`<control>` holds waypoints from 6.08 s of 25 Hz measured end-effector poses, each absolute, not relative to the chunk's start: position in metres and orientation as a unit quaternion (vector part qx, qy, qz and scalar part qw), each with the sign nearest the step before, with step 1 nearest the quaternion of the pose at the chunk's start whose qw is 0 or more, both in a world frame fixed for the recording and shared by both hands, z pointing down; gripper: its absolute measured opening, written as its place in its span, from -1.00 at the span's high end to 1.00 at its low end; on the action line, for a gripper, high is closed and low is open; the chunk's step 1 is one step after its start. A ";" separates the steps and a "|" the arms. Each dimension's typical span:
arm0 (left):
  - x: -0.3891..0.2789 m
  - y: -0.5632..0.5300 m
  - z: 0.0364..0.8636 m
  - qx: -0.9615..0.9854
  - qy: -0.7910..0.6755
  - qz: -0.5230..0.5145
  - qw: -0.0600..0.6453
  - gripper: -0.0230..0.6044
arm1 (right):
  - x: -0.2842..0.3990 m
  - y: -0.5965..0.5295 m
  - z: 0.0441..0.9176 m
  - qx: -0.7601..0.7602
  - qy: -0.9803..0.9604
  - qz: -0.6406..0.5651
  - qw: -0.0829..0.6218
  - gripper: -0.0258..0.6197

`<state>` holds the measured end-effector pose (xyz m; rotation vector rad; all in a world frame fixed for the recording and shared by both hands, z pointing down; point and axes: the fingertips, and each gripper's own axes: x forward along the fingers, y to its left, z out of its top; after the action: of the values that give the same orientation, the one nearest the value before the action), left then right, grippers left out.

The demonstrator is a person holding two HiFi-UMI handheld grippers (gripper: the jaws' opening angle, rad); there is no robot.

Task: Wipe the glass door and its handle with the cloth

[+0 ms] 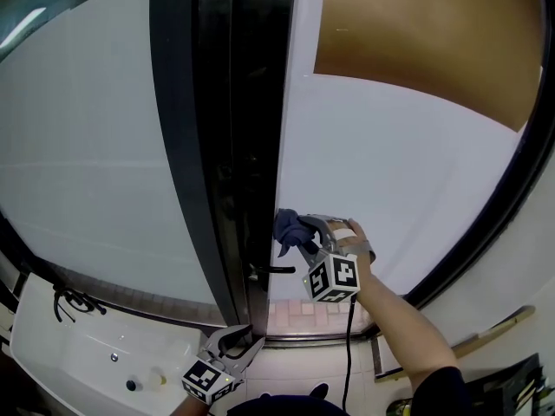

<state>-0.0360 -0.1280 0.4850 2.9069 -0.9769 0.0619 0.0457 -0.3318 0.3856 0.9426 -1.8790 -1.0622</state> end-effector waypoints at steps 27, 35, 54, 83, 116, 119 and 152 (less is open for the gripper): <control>-0.023 -0.132 0.485 0.954 -0.298 0.021 0.038 0.55 | 0.238 -0.314 0.398 0.497 -0.697 -0.320 0.406 0.47; -0.033 -0.131 0.487 0.950 -0.309 0.019 0.039 0.55 | 0.081 -0.304 0.394 0.395 -0.773 -0.357 0.345 0.47; -0.068 -0.131 0.496 0.935 -0.350 0.023 0.053 0.55 | -0.043 -0.321 0.461 0.299 -0.820 -0.318 0.370 0.47; -0.045 -0.145 0.489 0.949 -0.311 0.015 0.045 0.55 | 0.201 -0.319 0.458 0.450 -0.728 -0.256 0.450 0.47; -0.052 -0.136 0.495 0.943 -0.330 0.011 0.052 0.55 | -0.009 -0.293 0.473 0.293 -0.863 -0.156 0.380 0.47; -0.048 -0.136 0.497 0.945 -0.324 0.012 0.051 0.55 | 0.015 -0.293 0.475 0.309 -0.858 -0.148 0.383 0.47; -0.056 -0.145 0.496 0.944 -0.327 0.019 0.051 0.55 | -0.015 -0.273 0.504 0.267 -0.751 -0.392 0.458 0.47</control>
<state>-0.0560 -0.1445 0.4964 2.8714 -0.9944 0.0572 -0.0150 -0.2731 0.5036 0.6587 -1.8513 -0.9665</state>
